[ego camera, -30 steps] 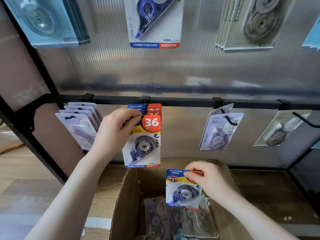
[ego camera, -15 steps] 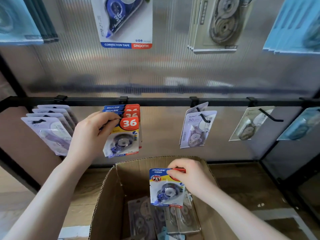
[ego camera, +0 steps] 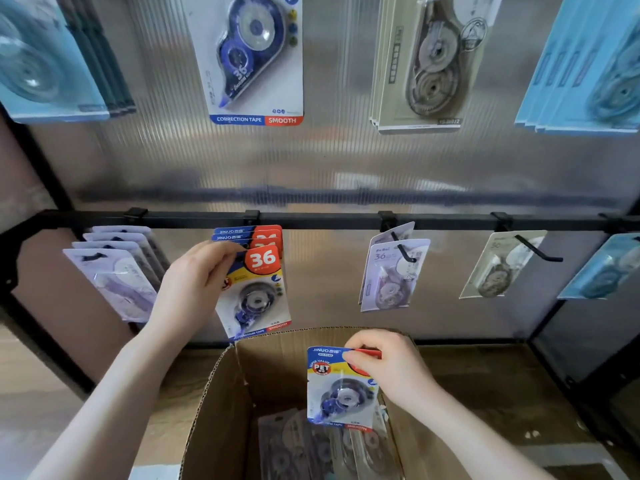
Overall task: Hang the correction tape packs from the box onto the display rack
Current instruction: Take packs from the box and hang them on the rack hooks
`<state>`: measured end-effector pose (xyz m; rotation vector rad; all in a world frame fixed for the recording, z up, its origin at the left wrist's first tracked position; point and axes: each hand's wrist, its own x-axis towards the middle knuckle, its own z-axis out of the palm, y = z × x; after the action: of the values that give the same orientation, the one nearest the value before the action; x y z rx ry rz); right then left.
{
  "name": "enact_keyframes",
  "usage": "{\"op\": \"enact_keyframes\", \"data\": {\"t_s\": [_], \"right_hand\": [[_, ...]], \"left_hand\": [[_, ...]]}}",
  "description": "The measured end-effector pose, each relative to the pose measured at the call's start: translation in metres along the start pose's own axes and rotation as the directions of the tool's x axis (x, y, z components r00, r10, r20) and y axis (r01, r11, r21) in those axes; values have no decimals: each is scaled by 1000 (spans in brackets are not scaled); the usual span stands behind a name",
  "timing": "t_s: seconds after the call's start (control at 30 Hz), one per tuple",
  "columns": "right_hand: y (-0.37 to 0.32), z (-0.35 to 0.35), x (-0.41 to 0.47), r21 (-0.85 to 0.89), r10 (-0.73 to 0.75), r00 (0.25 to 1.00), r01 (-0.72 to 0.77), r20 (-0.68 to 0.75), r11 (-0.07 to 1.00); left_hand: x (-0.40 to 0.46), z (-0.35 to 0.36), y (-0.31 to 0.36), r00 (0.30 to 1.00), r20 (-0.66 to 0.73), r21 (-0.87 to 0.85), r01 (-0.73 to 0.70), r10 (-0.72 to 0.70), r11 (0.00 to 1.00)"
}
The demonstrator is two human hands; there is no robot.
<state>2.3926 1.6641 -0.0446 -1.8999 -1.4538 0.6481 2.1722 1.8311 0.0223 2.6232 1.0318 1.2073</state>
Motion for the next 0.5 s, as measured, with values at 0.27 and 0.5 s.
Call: {"op": "enact_keyframes", "data": {"t_s": [0.27, 0.5], "right_hand": [[2, 0, -1, -41, 11, 1000, -10, 25, 999], [-2, 3, 0, -44, 4, 999, -2, 43, 999]], "left_hand": [[-1, 9, -3, 999, -17, 14, 36, -36, 999], [-1, 17, -4, 996, -45, 57, 80, -78, 995]]}}
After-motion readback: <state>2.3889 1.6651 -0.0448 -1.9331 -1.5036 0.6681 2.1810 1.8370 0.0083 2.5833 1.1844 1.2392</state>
